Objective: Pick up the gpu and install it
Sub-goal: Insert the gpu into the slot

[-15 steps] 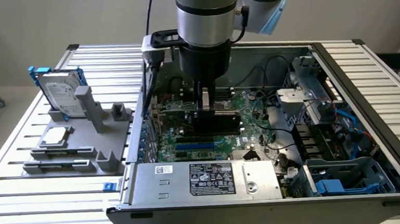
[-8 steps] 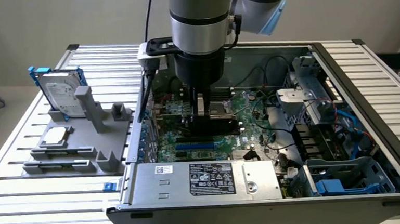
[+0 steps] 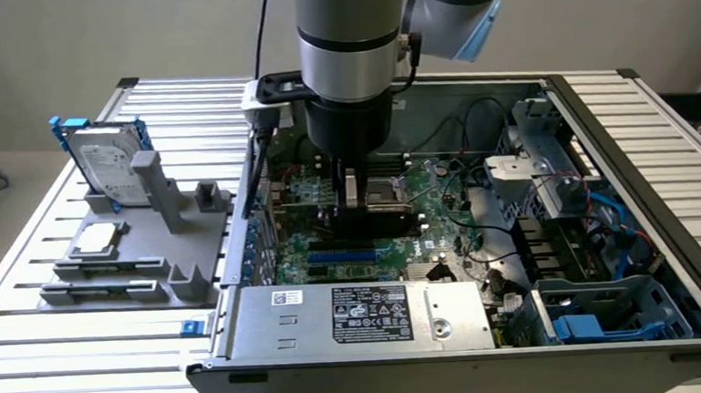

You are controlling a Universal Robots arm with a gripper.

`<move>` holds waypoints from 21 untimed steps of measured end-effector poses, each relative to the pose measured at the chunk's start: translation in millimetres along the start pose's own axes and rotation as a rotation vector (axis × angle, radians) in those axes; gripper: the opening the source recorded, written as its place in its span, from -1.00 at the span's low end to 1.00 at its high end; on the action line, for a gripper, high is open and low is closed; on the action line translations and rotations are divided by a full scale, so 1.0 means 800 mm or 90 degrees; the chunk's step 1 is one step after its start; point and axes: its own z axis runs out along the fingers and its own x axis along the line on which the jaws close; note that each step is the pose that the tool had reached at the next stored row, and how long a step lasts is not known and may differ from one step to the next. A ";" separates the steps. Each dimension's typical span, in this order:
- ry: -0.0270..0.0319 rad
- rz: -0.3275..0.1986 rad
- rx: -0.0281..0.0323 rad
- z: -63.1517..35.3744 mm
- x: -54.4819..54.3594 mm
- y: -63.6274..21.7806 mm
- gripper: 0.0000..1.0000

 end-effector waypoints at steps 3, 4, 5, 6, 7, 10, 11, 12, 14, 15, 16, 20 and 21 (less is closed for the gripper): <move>0.0003 0.000 -0.0001 0.001 0.000 0.000 -0.47; 0.0003 0.000 -0.0001 0.001 0.000 0.001 -0.47; 0.0001 0.000 -0.0001 0.001 0.000 0.001 -0.47; 0.0002 0.000 0.0000 0.001 0.000 0.001 -0.47; -0.0001 0.000 0.0001 0.002 0.000 0.001 -0.47; 0.0001 0.000 0.0000 0.005 0.000 0.002 -0.47; 0.0001 0.000 0.0000 0.006 0.000 0.002 -0.47; 0.0001 0.000 0.0000 0.007 0.000 0.002 -0.47; 0.0001 0.000 0.0000 0.008 0.000 0.002 -0.47; 0.0001 0.000 0.0000 0.009 0.000 0.003 -0.47; 0.0001 0.000 0.0000 0.010 0.000 0.003 -0.47; 0.0001 0.000 -0.0001 0.014 0.000 0.003 -0.47; 0.0001 0.000 -0.0001 0.016 0.001 0.003 -0.47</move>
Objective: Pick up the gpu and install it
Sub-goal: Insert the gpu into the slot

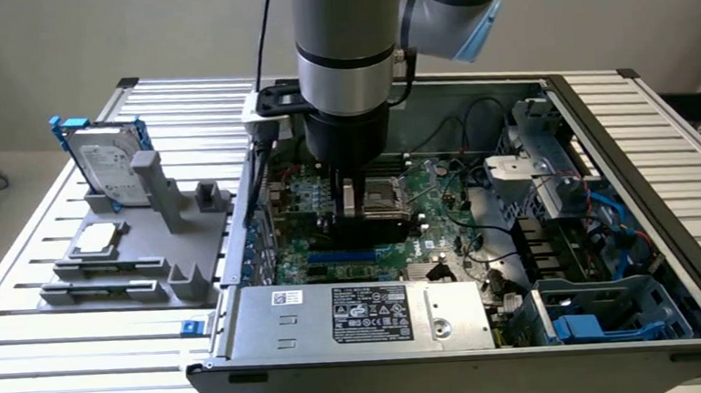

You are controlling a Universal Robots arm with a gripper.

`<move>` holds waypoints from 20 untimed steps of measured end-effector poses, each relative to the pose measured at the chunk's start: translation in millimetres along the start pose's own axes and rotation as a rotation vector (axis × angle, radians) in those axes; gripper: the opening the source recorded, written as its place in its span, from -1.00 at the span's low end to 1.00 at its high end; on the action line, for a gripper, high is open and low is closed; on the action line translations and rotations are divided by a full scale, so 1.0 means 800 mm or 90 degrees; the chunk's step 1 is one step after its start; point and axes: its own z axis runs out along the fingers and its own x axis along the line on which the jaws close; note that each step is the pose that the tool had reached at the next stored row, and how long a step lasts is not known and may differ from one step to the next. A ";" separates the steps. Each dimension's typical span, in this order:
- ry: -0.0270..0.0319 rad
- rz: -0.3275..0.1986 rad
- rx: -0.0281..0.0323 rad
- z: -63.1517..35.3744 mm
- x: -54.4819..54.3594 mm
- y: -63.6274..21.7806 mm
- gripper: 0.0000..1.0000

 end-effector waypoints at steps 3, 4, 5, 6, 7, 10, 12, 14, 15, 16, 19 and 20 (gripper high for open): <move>0.0001 0.000 -0.0003 0.001 0.000 0.000 -0.47; 0.0001 0.000 -0.0002 0.001 0.000 0.000 -0.47; 0.0002 0.000 -0.0003 0.001 0.000 0.000 -0.47; 0.0000 0.000 -0.0002 0.002 0.000 0.000 -0.47; -0.0002 0.000 -0.0001 0.003 0.000 0.000 -0.47; -0.0002 -0.002 -0.0004 0.005 0.000 0.001 -0.47; -0.0005 -0.003 -0.0013 0.007 0.000 0.001 -0.47; -0.0007 -0.004 -0.0031 0.008 0.000 0.001 -0.47; -0.0009 -0.005 -0.0045 0.009 0.000 0.001 -0.47; -0.0010 -0.005 -0.0063 0.009 0.000 0.001 -0.47; -0.0012 -0.006 -0.0099 0.011 0.000 0.001 -0.47; -0.0010 -0.006 -0.0102 0.011 0.000 0.001 -0.47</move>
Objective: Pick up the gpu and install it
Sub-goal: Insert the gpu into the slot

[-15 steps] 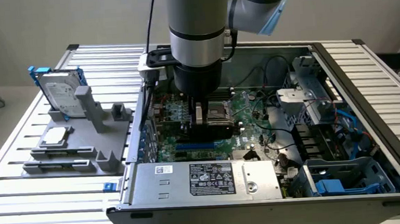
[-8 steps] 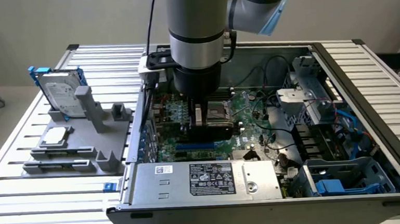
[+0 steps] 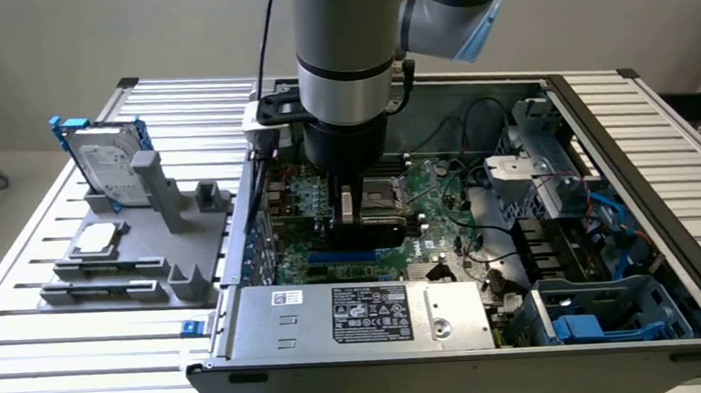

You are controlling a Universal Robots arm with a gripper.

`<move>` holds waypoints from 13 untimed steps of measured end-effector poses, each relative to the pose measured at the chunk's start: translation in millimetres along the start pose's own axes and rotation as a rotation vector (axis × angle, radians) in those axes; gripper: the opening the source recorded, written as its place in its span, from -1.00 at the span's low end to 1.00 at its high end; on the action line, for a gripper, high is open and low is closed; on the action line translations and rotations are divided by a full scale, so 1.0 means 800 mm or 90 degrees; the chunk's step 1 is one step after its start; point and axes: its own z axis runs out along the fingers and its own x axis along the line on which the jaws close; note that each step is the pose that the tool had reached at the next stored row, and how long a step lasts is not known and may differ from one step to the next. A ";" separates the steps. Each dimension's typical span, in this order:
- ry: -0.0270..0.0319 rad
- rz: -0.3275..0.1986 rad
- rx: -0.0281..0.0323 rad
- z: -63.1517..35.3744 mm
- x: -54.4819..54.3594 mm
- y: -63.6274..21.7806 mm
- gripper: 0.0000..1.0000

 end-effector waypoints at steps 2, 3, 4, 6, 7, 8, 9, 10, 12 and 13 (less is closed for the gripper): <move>-0.0002 0.000 -0.0001 0.001 0.000 0.000 -0.47; -0.0003 0.000 0.0000 0.001 0.000 0.000 -0.47; -0.0004 0.000 -0.0001 0.001 0.000 0.000 -0.47; -0.0003 0.000 -0.0003 0.002 0.000 0.000 -0.47; -0.0003 0.000 -0.0003 0.003 0.000 0.000 -0.47; -0.0002 0.000 -0.0004 0.003 0.000 0.000 -0.47; -0.0002 0.000 -0.0004 0.004 0.000 0.000 -0.47; -0.0003 0.000 -0.0004 0.004 0.000 0.000 -0.47; -0.0003 0.000 -0.0004 0.005 0.000 0.000 -0.47; -0.0003 0.000 -0.0004 0.006 0.000 0.000 -0.47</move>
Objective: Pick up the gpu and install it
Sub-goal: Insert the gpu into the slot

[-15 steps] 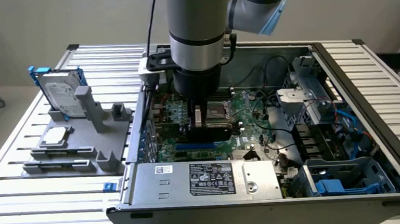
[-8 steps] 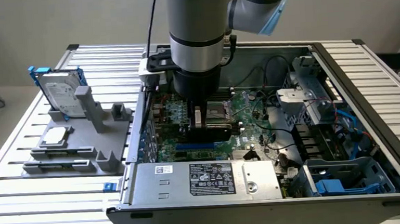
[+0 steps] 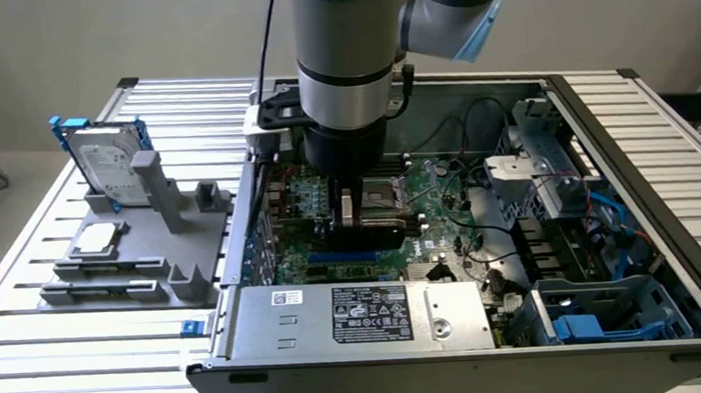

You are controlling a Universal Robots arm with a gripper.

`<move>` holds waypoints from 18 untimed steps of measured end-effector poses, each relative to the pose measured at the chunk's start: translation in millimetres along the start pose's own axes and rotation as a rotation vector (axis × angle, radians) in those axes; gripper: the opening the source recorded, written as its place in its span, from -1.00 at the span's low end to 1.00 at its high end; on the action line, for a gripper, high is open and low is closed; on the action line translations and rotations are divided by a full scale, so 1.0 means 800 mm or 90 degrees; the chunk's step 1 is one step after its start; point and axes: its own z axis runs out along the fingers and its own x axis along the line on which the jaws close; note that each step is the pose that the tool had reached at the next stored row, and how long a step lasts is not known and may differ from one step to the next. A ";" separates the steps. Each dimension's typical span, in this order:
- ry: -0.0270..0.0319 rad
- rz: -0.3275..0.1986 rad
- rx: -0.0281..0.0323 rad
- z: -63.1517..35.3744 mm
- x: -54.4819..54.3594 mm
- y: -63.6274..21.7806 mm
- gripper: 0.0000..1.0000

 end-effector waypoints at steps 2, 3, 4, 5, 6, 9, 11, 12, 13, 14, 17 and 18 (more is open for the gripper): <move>0.0001 0.000 -0.0001 0.001 0.000 0.000 -0.47; 0.0000 0.000 0.0000 0.002 0.000 0.000 -0.47; 0.0001 0.000 -0.0001 0.002 0.000 0.000 -0.47; 0.0001 0.000 -0.0001 0.002 0.000 0.000 -0.47; 0.0002 0.000 -0.0002 0.003 0.000 0.000 -0.47; -0.0001 0.000 -0.0005 0.004 0.000 0.000 -0.47; -0.0004 0.000 -0.0010 0.005 0.000 0.000 -0.47; -0.0005 0.000 -0.0014 0.006 0.000 0.000 -0.47; -0.0006 0.000 -0.0018 0.006 0.000 0.000 -0.47; -0.0007 0.000 -0.0023 0.007 0.000 0.000 -0.47; -0.0007 0.000 -0.0031 0.008 0.000 0.000 -0.47; -0.0007 0.000 -0.0033 0.009 0.000 0.000 -0.47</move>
